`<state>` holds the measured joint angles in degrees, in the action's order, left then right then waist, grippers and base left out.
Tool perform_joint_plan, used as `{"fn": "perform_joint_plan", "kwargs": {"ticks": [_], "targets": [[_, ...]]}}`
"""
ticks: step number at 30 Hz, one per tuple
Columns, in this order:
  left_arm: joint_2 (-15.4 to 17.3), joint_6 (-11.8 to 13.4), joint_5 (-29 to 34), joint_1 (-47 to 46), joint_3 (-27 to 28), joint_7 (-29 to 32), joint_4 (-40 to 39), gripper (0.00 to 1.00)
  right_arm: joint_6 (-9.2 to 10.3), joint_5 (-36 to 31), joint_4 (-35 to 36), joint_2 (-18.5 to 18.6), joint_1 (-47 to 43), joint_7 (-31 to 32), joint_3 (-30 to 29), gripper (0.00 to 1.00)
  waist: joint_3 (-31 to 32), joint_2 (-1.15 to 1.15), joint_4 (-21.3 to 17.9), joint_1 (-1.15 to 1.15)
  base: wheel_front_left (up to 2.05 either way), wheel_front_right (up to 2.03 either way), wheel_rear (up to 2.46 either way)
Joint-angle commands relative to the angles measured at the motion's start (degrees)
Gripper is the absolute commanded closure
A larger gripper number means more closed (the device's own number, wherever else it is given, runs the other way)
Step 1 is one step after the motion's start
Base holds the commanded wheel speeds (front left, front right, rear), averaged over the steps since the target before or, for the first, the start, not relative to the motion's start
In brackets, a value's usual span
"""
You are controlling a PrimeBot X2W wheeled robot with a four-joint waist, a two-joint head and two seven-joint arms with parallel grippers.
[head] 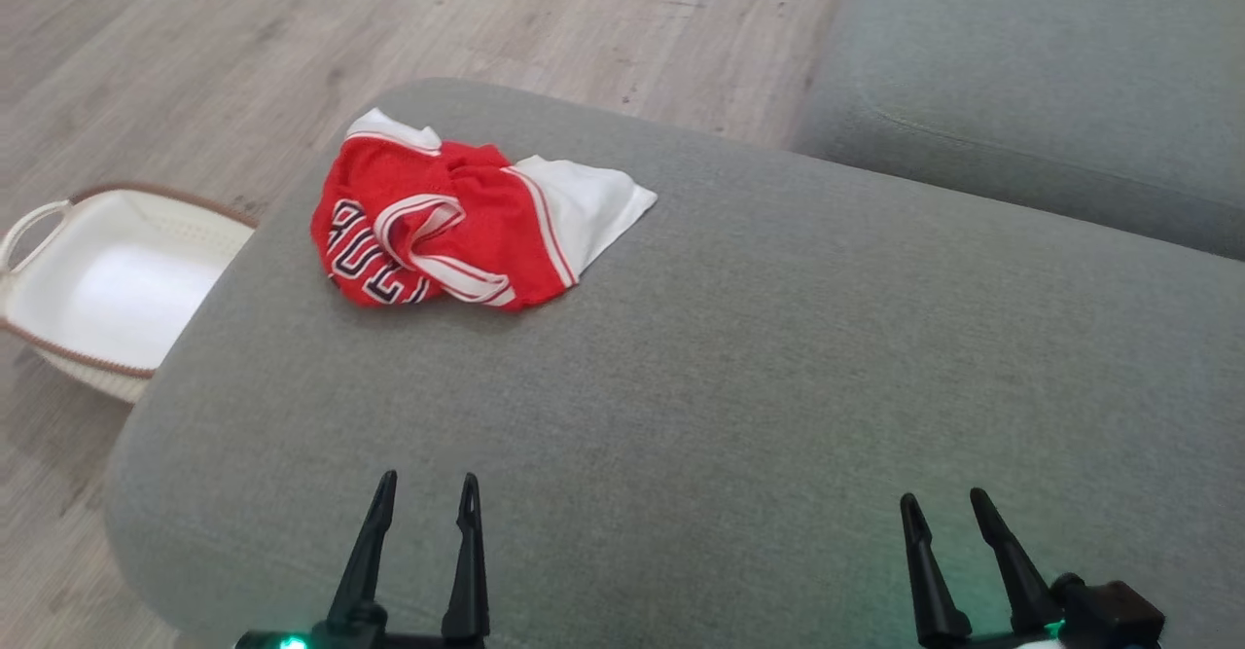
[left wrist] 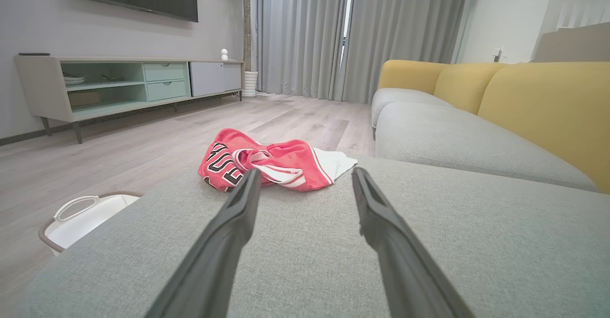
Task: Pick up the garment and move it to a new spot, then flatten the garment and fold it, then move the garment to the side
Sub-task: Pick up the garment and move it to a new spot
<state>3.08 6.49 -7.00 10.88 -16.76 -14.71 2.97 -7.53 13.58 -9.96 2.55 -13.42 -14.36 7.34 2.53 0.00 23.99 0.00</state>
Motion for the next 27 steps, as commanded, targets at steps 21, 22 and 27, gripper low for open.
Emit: {"fn": "perform_joint_plan", "kwargs": {"ticks": [21, 22, 27], "targets": [[0.4, -2.8, 2.3, -11.2, 2.6, -0.3, -3.4, 0.0, 0.04, -2.1, 2.1, 0.9, 3.7, -0.6, 0.9, 0.0, -6.4, 0.0, 2.8, 0.0, 0.0, 0.0, 0.0], [0.4, -3.1, 2.4, -13.4, 3.1, -0.3, -3.8, 0.0, 0.04, -2.5, 2.3, 1.5, 4.3, -0.6, 1.0, 0.0, -7.8, 0.0, 2.6, 0.0, 0.0, 0.0, 0.0], [0.7, -5.2, 2.4, -26.7, 5.5, -0.3, -4.6, 0.0, 0.04, -3.6, 3.0, 5.5, 8.3, -0.6, 1.7, 0.0, -16.0, 0.0, 2.2, 0.0, 0.0, 0.0, 0.0]]}}
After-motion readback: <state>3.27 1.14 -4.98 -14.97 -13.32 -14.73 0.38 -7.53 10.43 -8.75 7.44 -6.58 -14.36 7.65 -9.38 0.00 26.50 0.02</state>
